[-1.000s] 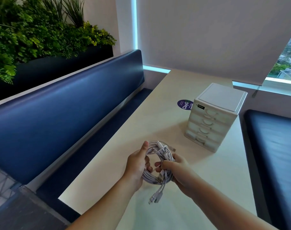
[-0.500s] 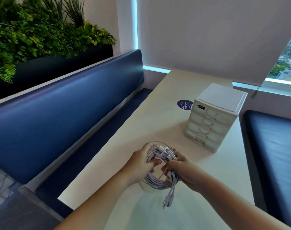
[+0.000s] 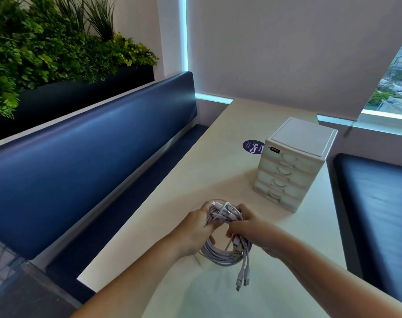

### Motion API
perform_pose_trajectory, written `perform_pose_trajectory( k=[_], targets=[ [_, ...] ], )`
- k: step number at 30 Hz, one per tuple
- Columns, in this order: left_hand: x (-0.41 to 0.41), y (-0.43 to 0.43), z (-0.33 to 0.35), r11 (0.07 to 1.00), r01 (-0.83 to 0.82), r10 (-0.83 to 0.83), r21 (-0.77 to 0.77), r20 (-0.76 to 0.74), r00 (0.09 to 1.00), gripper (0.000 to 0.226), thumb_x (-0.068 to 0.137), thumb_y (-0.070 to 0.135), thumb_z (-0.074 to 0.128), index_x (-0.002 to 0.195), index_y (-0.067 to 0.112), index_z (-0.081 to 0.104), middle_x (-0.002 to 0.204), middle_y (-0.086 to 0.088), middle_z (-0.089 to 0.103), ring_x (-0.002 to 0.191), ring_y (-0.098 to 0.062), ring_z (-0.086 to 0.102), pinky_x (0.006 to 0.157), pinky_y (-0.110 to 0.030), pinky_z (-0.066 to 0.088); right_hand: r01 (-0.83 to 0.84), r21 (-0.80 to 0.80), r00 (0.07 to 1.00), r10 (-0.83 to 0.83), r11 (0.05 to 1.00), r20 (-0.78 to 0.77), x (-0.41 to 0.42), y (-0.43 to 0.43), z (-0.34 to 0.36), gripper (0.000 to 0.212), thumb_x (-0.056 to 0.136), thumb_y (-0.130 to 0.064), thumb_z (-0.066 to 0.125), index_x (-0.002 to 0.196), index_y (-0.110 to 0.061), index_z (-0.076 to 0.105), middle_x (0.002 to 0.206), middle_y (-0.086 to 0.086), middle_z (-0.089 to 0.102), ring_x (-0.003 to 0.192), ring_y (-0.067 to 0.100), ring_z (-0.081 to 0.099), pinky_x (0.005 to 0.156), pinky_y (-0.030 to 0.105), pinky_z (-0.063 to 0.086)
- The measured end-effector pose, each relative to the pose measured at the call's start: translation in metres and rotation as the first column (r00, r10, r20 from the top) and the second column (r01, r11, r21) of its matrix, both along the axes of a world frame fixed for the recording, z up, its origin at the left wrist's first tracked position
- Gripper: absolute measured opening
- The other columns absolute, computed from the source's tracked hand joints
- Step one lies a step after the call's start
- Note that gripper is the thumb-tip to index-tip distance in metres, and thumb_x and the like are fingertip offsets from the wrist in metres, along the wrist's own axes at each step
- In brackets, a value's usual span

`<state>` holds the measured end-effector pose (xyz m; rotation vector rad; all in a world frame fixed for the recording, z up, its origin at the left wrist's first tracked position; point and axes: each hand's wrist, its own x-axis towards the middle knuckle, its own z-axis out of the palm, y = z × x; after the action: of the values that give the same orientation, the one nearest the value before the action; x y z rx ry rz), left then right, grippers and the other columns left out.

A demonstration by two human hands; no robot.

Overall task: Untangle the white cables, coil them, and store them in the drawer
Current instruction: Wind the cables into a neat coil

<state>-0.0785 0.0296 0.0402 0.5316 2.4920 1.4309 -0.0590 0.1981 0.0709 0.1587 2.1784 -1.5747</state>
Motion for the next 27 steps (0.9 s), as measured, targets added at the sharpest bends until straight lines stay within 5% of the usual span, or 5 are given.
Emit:
perform_pose_trajectory(
  k=[6, 17, 22, 24, 27],
  targets=[
    [-0.001, -0.002, 0.003, 0.997, 0.062, -0.067, 0.048, 0.106, 0.992, 0.026, 0.102, 0.020, 0.051, 0.102, 0.046, 0.049, 0.080, 0.004, 0.058, 0.058, 0.003, 0.058, 0.059, -0.011, 0.043, 0.008, -0.013, 1.000, -0.008, 1.000, 0.023, 0.001, 0.000, -0.002, 0.026, 0.082, 0.003, 0.050, 0.107, -0.002, 0.046, 0.059, 0.003, 0.063, 0.046, 0.012, 0.055, 0.044, 0.023, 0.044],
    [-0.008, -0.016, 0.025, 0.950, 0.282, -0.311, 0.133, 0.483, 0.819, 0.026, 0.091, -0.002, 0.061, 0.098, 0.023, 0.065, 0.083, 0.000, 0.069, 0.080, -0.016, 0.070, 0.072, -0.022, 0.053, -0.234, 0.253, 0.966, 0.254, 0.939, -0.048, 0.001, 0.003, 0.012, 0.019, 0.082, -0.005, 0.051, 0.101, -0.006, 0.048, 0.077, 0.007, 0.065, 0.055, 0.013, 0.057, 0.055, 0.028, 0.048],
    [-0.013, -0.016, 0.035, 0.913, 0.352, -0.402, 0.205, 0.594, 0.697, 0.040, 0.080, 0.041, 0.076, 0.106, 0.015, 0.060, 0.086, 0.000, 0.067, 0.083, -0.016, 0.069, 0.078, -0.027, 0.056, -0.376, 0.341, 0.914, 0.405, 0.862, -0.014, -0.003, 0.007, 0.024, 0.022, 0.081, -0.008, 0.054, 0.101, -0.013, 0.047, 0.075, -0.002, 0.063, 0.063, 0.014, 0.056, 0.056, 0.027, 0.045],
    [-0.014, -0.012, 0.038, 0.931, 0.310, -0.359, 0.193, 0.641, 0.679, 0.068, 0.070, 0.073, 0.063, 0.103, 0.013, 0.062, 0.080, -0.001, 0.067, 0.078, -0.019, 0.068, 0.078, -0.032, 0.057, -0.399, 0.328, 0.904, 0.427, 0.856, -0.013, -0.004, 0.006, 0.027, 0.030, 0.077, -0.011, 0.056, 0.105, -0.013, 0.044, 0.079, 0.002, 0.064, 0.067, 0.016, 0.057, 0.060, 0.033, 0.048],
    [-0.013, -0.005, 0.040, 0.949, 0.283, -0.300, 0.139, 0.673, 0.676, 0.067, 0.078, 0.073, 0.041, 0.096, 0.013, 0.066, 0.073, -0.001, 0.066, 0.069, -0.018, 0.066, 0.079, -0.035, 0.055, -0.437, 0.360, 0.880, 0.474, 0.824, -0.018, -0.005, 0.003, 0.027, 0.039, 0.071, -0.017, 0.059, 0.106, -0.014, 0.040, 0.086, 0.005, 0.060, 0.072, 0.014, 0.056, 0.066, 0.037, 0.051]
  ],
)
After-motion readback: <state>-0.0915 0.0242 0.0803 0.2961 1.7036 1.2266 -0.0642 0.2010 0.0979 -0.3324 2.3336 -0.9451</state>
